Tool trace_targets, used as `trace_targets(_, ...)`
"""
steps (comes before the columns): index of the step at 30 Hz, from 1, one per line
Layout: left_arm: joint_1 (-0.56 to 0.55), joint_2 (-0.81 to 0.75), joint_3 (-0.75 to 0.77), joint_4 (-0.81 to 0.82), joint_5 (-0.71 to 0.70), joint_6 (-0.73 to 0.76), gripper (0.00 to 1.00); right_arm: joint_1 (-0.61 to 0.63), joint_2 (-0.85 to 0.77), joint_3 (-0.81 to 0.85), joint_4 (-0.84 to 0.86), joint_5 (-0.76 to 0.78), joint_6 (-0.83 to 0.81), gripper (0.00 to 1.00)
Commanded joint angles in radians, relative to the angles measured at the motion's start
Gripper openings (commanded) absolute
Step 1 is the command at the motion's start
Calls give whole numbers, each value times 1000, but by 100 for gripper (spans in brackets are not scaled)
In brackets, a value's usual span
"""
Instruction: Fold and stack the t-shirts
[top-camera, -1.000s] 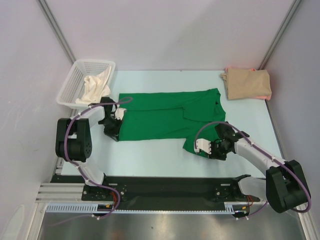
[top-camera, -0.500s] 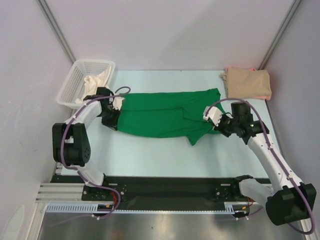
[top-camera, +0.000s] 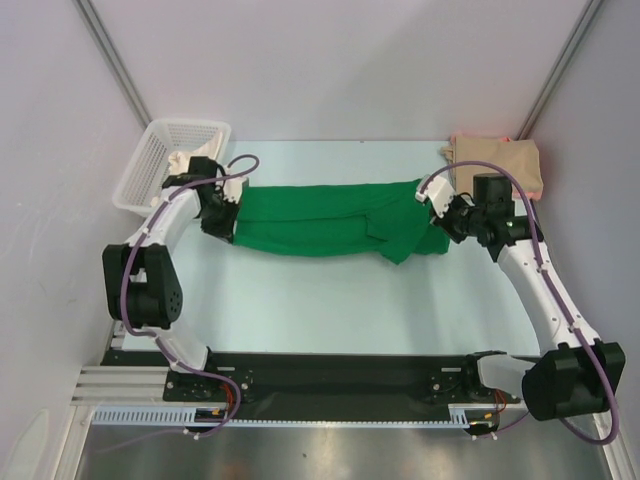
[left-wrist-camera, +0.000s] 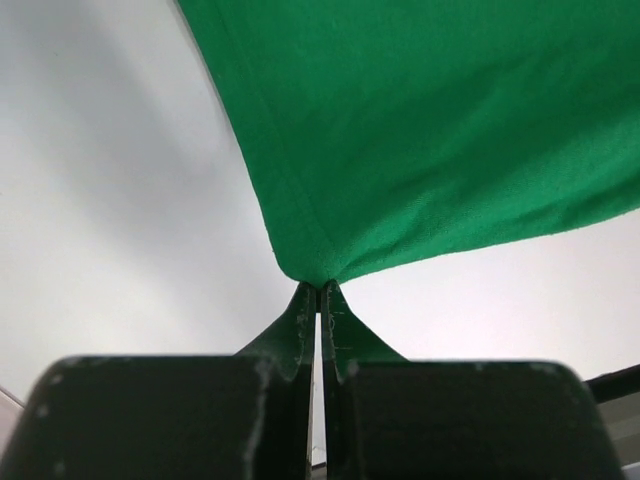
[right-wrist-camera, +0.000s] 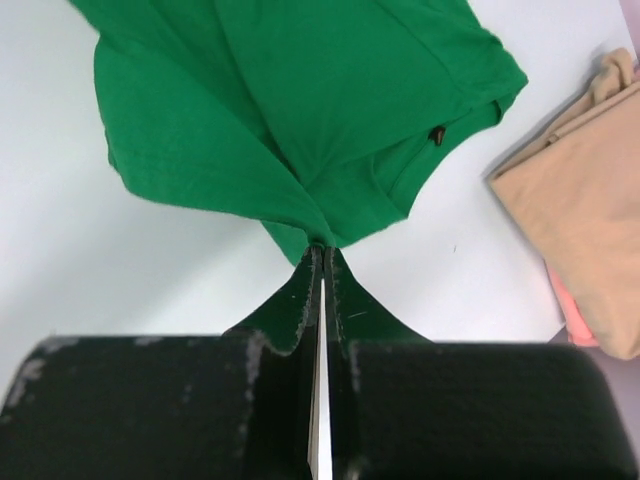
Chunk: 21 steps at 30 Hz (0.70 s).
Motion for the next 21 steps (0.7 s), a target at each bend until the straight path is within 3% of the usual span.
trace_targets(1,6,32,53,-7,3,16,0,-3,51,64,64,-32,39,0)
trace_targets(15,7,247,281,-37,-31,4,1,-45,390,295,157,-71,41,0)
trace_targets(21,4,271,327,107,-100,14,0,-45,613,518,214,-71,81,0)
